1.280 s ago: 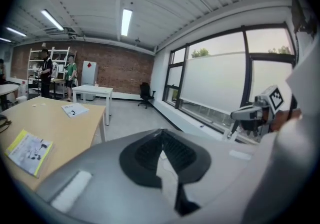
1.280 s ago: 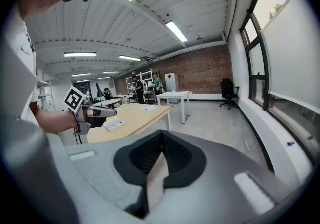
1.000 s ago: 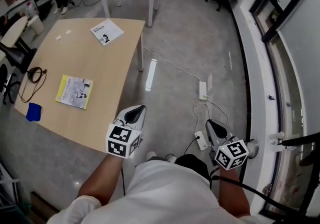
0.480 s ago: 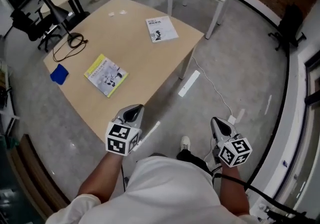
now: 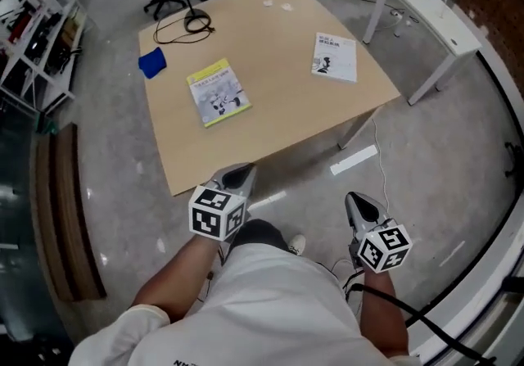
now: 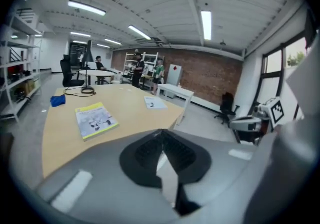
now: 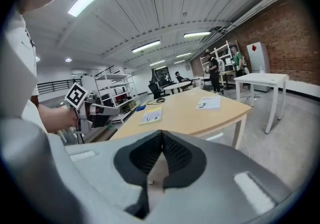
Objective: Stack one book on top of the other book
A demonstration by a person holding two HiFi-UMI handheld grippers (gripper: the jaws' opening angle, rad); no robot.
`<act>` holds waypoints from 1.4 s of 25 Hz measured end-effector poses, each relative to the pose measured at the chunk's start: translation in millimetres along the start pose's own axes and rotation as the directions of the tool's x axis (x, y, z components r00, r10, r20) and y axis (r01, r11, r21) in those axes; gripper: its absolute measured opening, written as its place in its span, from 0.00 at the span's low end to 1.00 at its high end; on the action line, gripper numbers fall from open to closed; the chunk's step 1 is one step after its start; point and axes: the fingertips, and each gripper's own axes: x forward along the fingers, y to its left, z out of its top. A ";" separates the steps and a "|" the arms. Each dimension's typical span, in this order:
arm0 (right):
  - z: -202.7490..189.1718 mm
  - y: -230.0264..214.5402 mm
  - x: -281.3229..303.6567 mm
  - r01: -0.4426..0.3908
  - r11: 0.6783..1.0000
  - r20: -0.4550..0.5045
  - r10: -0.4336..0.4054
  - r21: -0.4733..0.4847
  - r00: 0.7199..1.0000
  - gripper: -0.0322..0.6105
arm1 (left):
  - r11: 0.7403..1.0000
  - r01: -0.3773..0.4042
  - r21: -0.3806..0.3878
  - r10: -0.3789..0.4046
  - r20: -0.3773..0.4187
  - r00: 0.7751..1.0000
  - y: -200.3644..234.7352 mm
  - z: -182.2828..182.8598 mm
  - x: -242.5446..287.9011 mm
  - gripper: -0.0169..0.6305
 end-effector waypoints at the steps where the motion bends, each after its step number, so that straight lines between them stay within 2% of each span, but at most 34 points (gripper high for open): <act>1: -2.1 -2.7 6.7 -0.024 1.000 -0.014 0.024 -0.002 1.000 0.05 | 1.000 -0.030 -0.001 0.030 -0.013 0.999 3.2 -5.3 -4.8 0.04; 4: -0.5 -1.2 29.1 -0.110 0.994 -0.037 0.109 -0.010 0.993 0.05 | 0.988 -0.154 -0.027 0.153 -0.048 0.987 26.1 -21.1 -23.1 0.04; 6: 5.7 2.4 49.9 -0.170 0.985 -0.050 0.169 -0.026 0.984 0.05 | 0.971 -0.226 -0.084 0.223 -0.044 0.974 44.7 -20.9 -29.2 0.04; 8: 10.3 8.4 69.6 -0.221 0.974 -0.075 0.218 -0.042 0.973 0.05 | 0.956 -0.253 -0.150 0.252 -0.026 0.967 54.9 -15.8 -32.6 0.04; 10: 16.0 15.3 89.3 -0.263 0.963 -0.097 0.257 -0.059 0.962 0.05 | 0.948 -0.267 -0.175 0.269 -0.010 0.963 63.7 -10.0 -32.4 0.04; 12: 20.7 23.2 109.9 -0.304 0.949 -0.126 0.293 -0.081 0.948 0.05 | 0.936 -0.300 -0.184 0.303 -0.016 0.953 77.8 -11.3 -29.5 0.04; 16: 26.1 35.9 156.9 -0.369 0.920 -0.212 0.338 -0.132 0.917 0.05 | 0.898 -0.355 -0.261 0.357 -0.040 0.933 114.5 -23.2 -18.7 0.04; 20: 16.5 42.1 225.1 -0.410 0.902 -0.320 0.352 -0.136 0.880 0.05 | 0.867 -0.393 -0.306 0.386 -0.084 0.919 163.8 -36.4 3.3 0.05; 23: 4.8 48.1 274.1 -0.428 0.894 -0.398 0.349 -0.131 0.849 0.05 | 0.852 -0.386 -0.354 0.362 -0.135 0.922 195.8 -50.6 25.8 0.12; 25: 2.8 52.8 303.4 -0.434 0.890 -0.429 0.342 -0.137 0.836 0.05 | 0.843 -0.388 -0.373 0.359 -0.147 0.922 215.8 -54.9 38.2 0.12; 30: 7.6 58.6 371.9 -0.418 0.893 -0.460 0.305 -0.165 0.834 0.05 | 0.825 -0.420 -0.378 0.382 -0.174 0.908 259.6 -61.9 60.2 0.14; 33: 2.9 54.5 401.1 -0.386 0.907 -0.480 0.267 -0.167 0.835 0.06 | 0.810 -0.433 -0.395 0.382 -0.206 0.901 271.1 -72.2 69.7 0.16; 35: -0.5 51.3 417.9 -0.365 0.915 -0.488 0.243 -0.172 0.838 0.13 | 0.795 -0.441 -0.417 0.383 -0.220 0.897 279.5 -78.3 75.1 0.19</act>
